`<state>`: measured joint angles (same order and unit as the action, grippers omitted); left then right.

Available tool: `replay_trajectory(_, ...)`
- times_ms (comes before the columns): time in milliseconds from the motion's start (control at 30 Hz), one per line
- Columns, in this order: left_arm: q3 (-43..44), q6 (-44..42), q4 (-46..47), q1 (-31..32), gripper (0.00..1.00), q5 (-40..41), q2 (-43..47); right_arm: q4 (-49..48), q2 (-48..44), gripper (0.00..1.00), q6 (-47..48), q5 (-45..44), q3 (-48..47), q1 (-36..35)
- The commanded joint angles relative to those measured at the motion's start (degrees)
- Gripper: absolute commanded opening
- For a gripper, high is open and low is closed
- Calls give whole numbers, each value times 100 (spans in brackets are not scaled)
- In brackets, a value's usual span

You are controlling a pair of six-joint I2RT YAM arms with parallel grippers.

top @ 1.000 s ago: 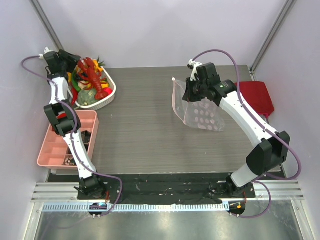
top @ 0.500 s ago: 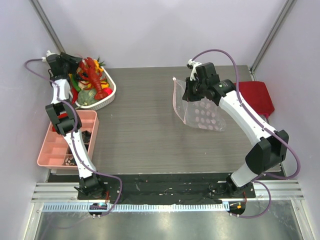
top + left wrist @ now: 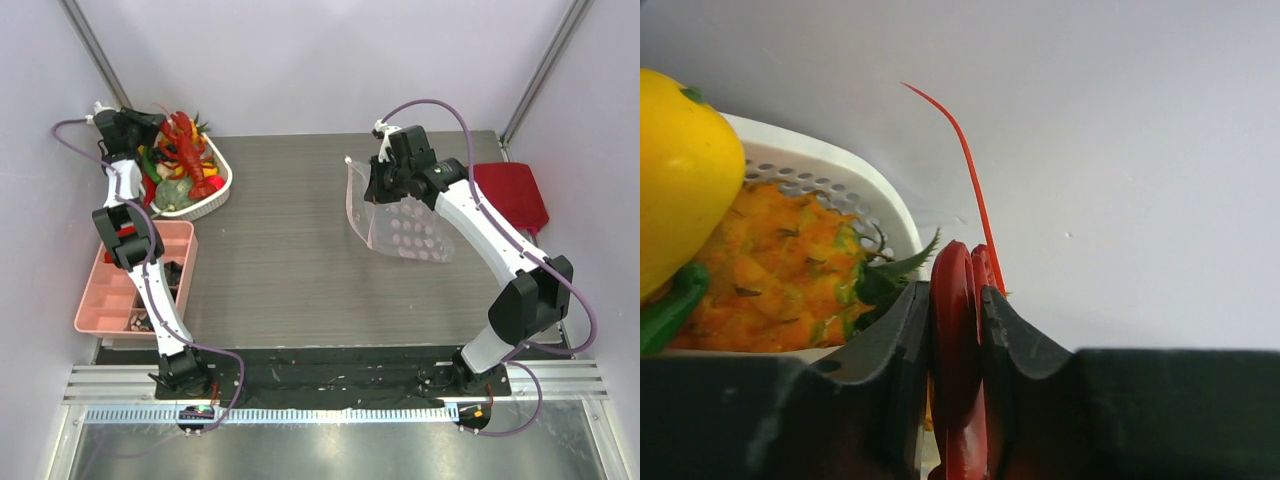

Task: Place the food in the zip-top bag and seal the zipper
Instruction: Pick up the fake lobster from the bin.

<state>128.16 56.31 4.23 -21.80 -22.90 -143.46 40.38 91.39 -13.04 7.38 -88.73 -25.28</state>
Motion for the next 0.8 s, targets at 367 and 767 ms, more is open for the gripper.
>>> replay_trajectory(367, -230, 1145, 781, -377, 0, -391, 371, -188, 1, 1, -23, -43, -303, 23)
replay_trajectory(767, -423, 1435, 948, -386, 0, -532, 1091, -171, -280, 1, -6, -219, -198, 14)
